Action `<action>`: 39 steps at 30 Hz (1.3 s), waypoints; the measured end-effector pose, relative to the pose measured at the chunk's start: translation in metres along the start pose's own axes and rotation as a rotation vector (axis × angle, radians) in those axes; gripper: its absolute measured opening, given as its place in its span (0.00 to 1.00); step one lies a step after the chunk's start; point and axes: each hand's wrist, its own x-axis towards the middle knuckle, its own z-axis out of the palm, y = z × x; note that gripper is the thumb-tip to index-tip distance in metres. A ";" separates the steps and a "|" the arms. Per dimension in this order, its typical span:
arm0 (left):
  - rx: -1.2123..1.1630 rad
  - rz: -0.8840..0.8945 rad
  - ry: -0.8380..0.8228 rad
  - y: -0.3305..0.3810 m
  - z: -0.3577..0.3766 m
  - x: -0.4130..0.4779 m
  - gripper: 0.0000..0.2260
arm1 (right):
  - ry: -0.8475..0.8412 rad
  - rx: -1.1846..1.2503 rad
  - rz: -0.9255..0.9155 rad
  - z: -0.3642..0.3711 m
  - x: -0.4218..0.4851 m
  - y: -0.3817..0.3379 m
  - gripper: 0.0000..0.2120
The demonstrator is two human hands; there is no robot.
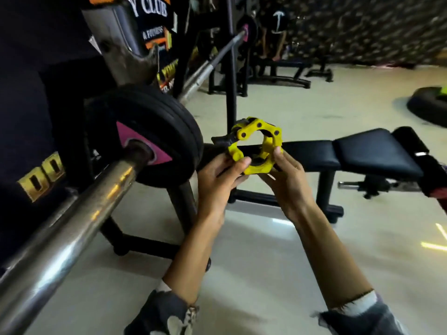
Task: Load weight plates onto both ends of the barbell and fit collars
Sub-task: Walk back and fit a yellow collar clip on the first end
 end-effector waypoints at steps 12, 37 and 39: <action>0.088 0.012 -0.125 0.015 -0.071 -0.166 0.15 | -0.147 -0.469 -0.128 0.019 -0.172 -0.002 0.16; 0.330 0.139 -0.199 0.149 -0.310 -0.256 0.21 | 0.136 -0.199 -0.445 0.282 -0.307 0.118 0.18; 0.318 0.114 -0.252 0.146 -0.312 -0.243 0.22 | 0.220 -0.197 -0.465 0.287 -0.308 0.129 0.19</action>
